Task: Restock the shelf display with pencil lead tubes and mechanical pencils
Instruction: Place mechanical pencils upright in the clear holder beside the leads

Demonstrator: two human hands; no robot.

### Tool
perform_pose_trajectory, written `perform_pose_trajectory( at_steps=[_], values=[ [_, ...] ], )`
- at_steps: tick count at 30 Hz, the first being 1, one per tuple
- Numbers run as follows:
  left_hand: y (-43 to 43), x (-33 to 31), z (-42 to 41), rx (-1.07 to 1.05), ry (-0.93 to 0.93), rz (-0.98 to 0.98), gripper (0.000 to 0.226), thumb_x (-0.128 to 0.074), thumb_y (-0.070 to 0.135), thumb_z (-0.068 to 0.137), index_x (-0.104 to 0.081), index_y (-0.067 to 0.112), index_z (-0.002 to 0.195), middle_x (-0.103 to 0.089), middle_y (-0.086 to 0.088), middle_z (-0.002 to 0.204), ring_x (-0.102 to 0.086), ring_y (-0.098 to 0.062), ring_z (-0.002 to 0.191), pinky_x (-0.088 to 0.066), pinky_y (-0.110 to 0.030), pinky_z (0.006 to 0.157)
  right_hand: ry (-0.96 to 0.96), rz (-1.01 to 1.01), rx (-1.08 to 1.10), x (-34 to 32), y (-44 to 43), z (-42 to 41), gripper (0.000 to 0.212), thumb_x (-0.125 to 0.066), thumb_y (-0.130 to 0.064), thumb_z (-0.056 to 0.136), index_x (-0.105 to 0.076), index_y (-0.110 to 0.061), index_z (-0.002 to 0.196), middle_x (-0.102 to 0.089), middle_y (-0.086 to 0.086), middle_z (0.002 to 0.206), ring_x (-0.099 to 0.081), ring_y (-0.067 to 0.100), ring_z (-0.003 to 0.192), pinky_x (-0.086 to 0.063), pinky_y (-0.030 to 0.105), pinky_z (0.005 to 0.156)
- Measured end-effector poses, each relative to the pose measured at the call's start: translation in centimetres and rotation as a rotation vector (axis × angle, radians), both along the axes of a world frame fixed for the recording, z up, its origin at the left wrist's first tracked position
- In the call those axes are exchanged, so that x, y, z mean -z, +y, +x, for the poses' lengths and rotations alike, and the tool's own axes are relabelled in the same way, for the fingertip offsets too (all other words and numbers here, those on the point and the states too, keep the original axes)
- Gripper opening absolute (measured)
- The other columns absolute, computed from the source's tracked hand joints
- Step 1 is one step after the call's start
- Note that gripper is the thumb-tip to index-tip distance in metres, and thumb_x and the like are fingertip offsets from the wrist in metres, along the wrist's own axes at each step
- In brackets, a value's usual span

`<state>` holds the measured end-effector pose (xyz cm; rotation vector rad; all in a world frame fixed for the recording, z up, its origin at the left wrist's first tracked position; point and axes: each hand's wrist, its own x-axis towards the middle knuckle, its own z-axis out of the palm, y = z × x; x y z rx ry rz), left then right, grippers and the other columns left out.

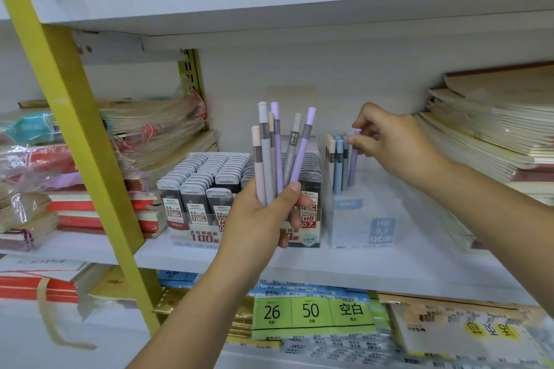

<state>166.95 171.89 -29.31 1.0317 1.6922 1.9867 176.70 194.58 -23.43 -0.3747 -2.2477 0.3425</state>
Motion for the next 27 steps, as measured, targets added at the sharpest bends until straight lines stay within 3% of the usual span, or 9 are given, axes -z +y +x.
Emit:
perform_pose_trajectory(
  at_steps=[3,7,11,15,19,21,23,25,27],
  values=[
    [0.1,0.0,0.1,0.000,-0.015,0.001,0.014,-0.061,0.023,0.099,-0.067,0.011,0.102,-0.071,0.006,0.065,-0.053,-0.005,0.046,-0.039,-0.017,0.040,-0.024,0.029,0.019,0.1,0.0,-0.1,0.019,-0.071,-0.021,0.086,-0.053,-0.022,0.083,-0.067,-0.001,0.073,-0.066,0.019,0.071,-0.053,0.034,0.066],
    [0.0,0.0,0.1,0.001,-0.020,-0.002,0.011,-0.062,0.022,0.099,-0.067,0.013,0.100,-0.072,0.005,0.067,-0.054,-0.005,0.047,-0.039,-0.017,0.040,-0.062,0.208,0.120,0.1,0.1,-0.2,0.015,-0.071,-0.025,0.087,-0.067,-0.012,0.093,-0.069,0.006,0.086,-0.050,0.023,0.096,-0.033,0.032,0.071],
    [-0.1,0.0,0.3,-0.014,-0.023,-0.044,0.018,-0.061,0.026,0.099,-0.069,0.009,0.100,-0.066,0.012,0.057,-0.051,-0.001,0.041,-0.035,-0.013,0.036,-0.181,0.301,0.253,0.5,0.5,-0.3,0.023,-0.064,-0.025,0.093,-0.070,-0.009,0.108,-0.070,0.014,0.102,-0.047,0.035,0.106,-0.038,0.040,0.087],
    [-0.2,-0.3,0.7,-0.010,-0.053,-0.047,0.018,-0.062,0.027,0.098,-0.070,0.011,0.102,-0.067,0.012,0.059,-0.052,-0.001,0.042,-0.036,-0.013,0.037,-0.240,0.257,0.278,1.0,0.9,0.4,0.029,-0.056,-0.016,0.096,-0.065,-0.008,0.123,-0.065,0.018,0.119,-0.043,0.039,0.113,-0.036,0.042,0.092],
    [-0.2,-0.3,1.3,0.031,-0.092,-0.040,0.016,-0.062,0.025,0.099,-0.069,0.013,0.107,-0.070,0.009,0.062,-0.053,-0.002,0.043,-0.035,-0.013,0.037,-0.276,0.262,0.272,0.8,0.7,1.0,0.033,-0.050,-0.013,0.099,-0.061,-0.013,0.130,-0.060,0.014,0.128,-0.043,0.037,0.117,-0.032,0.037,0.097],
    [-0.2,-0.4,1.5,0.053,-0.102,-0.044,0.017,-0.062,0.026,0.098,-0.070,0.012,0.107,-0.071,0.008,0.063,-0.054,-0.002,0.043,-0.036,-0.013,0.037,-0.095,0.174,0.238,0.5,-0.3,1.4,0.032,-0.050,-0.014,0.098,-0.062,-0.014,0.128,-0.063,0.010,0.124,-0.048,0.030,0.114,-0.034,0.031,0.093],
    [-0.1,-0.5,1.7,0.067,-0.112,-0.040,0.016,-0.064,0.024,0.098,-0.069,0.013,0.108,-0.074,0.005,0.070,-0.057,-0.003,0.047,-0.038,-0.014,0.039,0.079,-0.086,0.065,-0.2,-2.5,2.0,0.025,-0.053,-0.025,0.097,-0.068,-0.025,0.117,-0.071,-0.004,0.108,-0.059,0.013,0.099,-0.041,0.025,0.083],
    [0.2,-0.5,1.8,0.081,-0.118,-0.037,0.015,-0.064,0.022,0.097,-0.066,0.016,0.111,-0.078,0.001,0.081,-0.062,-0.005,0.055,-0.041,-0.016,0.041,0.115,-0.448,-0.222,-1.0,-5.2,2.3,0.016,-0.057,-0.032,0.095,-0.066,-0.036,0.108,-0.075,-0.009,0.093,-0.068,0.006,0.084,-0.048,0.025,0.074],
    [0.4,-0.4,1.9,0.107,-0.105,-0.045,0.015,-0.064,0.021,0.097,-0.065,0.017,0.111,-0.078,-0.002,0.086,-0.063,-0.005,0.056,-0.041,-0.016,0.041,0.110,-0.634,-0.383,-1.3,-7.1,2.3,0.021,-0.063,-0.027,0.093,-0.060,-0.036,0.111,-0.076,-0.005,0.088,-0.071,0.010,0.078,-0.054,0.026,0.067]
  ],
)
